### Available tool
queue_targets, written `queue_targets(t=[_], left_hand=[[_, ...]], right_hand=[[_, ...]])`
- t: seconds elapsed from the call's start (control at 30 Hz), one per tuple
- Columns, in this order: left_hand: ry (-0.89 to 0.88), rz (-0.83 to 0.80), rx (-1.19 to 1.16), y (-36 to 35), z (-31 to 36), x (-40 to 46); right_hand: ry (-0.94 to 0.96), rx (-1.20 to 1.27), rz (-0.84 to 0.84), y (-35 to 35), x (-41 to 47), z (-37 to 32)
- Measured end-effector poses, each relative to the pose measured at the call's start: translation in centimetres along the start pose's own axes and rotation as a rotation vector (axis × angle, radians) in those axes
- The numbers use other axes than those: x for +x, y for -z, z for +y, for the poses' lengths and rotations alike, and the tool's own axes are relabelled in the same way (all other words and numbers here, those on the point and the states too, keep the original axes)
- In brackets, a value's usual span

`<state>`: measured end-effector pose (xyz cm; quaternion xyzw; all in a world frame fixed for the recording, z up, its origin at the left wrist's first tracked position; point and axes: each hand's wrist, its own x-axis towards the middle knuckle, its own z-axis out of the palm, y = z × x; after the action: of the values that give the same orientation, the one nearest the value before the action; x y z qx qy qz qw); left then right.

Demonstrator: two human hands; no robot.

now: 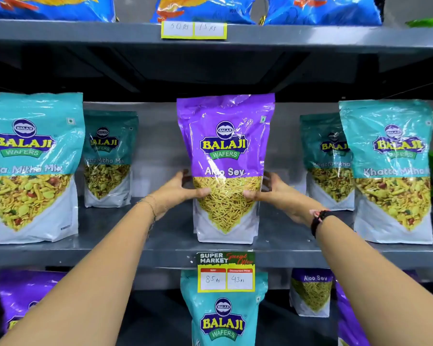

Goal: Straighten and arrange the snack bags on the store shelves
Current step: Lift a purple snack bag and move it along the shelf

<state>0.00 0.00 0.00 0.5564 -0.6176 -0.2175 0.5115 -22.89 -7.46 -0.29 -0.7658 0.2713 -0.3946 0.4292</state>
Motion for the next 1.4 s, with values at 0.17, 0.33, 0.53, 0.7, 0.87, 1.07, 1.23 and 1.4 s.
queue_targets(t=[0.17,0.33,0.53,0.7,0.87,1.07,1.23,1.4], left_hand=[[-0.012,-0.163,-0.126,-1.1,-0.8,0.1],[-0.068,-0.064,-0.235,-1.6,-1.3,-0.5],[-0.228,0.049,-0.295,0.1,-0.3,-4.0],[-0.284,0.138,-0.337,2.9,1.1,-9.5],[-0.256,0.241,-0.335,4.9,-1.3,-15.9],[-0.101,0.282,-0.325,5.4,-8.0,-22.8],[0.048,0.291,-0.292,4.1,-16.1,-26.8],[0.261,0.227,-0.28,2.4,-23.2,-27.9]], right_hand=[[0.031,0.007,-0.145,-1.2,0.0,0.9],[0.095,0.032,-0.068,-1.6,-0.1,1.2],[0.254,0.017,-0.02,-3.6,-2.4,-1.4],[0.352,0.022,-0.004,-7.5,-5.8,-4.5],[0.381,0.005,-0.044,-13.0,-9.0,-3.5],[0.291,-0.052,-0.111,-19.1,-12.5,1.7],[0.144,-0.122,-0.184,-22.9,-14.2,8.7],[-0.037,-0.135,-0.223,-26.0,-15.1,15.7]])
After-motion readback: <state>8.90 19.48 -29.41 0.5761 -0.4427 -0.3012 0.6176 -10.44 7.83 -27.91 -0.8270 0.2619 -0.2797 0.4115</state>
